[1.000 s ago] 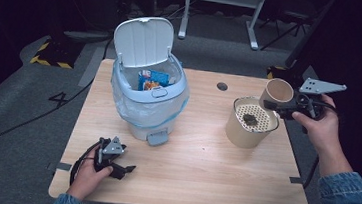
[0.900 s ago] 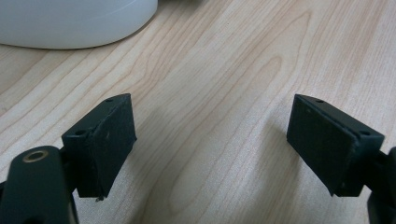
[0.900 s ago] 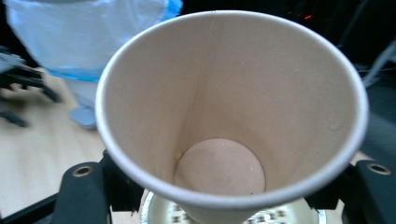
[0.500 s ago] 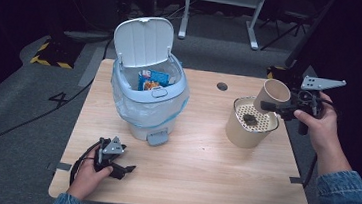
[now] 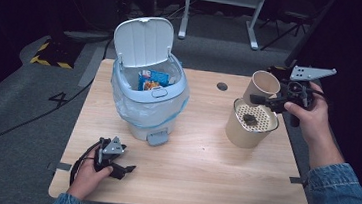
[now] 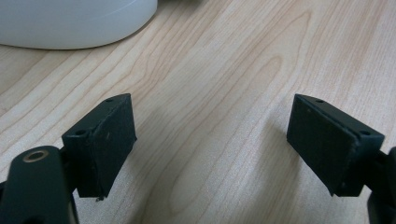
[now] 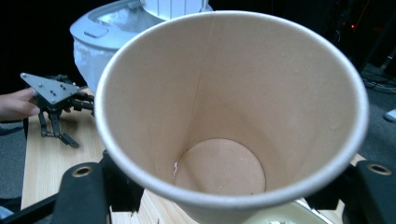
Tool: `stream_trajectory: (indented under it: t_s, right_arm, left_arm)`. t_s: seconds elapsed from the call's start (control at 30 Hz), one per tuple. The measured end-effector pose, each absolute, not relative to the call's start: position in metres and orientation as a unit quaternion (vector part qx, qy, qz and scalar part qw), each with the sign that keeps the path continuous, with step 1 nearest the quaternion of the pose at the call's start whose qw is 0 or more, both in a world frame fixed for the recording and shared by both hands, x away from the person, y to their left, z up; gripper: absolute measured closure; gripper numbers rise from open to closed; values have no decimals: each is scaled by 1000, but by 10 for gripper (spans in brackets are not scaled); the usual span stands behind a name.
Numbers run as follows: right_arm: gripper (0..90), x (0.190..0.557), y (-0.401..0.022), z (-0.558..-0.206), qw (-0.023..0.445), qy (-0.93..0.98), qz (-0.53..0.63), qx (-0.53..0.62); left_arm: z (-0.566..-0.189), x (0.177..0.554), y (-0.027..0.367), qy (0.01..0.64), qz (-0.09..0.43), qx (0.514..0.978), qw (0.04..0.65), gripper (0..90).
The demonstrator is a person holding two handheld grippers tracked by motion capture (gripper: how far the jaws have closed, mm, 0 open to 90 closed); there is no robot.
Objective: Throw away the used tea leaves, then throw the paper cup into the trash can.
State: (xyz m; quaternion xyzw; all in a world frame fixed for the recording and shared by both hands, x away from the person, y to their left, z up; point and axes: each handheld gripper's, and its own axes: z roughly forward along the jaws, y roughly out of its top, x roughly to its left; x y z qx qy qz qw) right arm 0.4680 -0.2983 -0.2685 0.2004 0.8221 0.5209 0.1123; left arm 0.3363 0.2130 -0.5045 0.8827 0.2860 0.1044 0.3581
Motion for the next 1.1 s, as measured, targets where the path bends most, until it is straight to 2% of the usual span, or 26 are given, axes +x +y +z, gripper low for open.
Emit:
stream_trajectory:
  t_s: [0.3, 1.1]
  right_arm:
    - [301, 469, -266, -256, 108, 826, 523, 180]
    - [298, 488, -128, -224, 82, 824, 546, 128]
  left_arm:
    - [-504, 336, 213, 286, 105, 883, 358, 159]
    - [-504, 336, 213, 286, 107, 882, 358, 161]
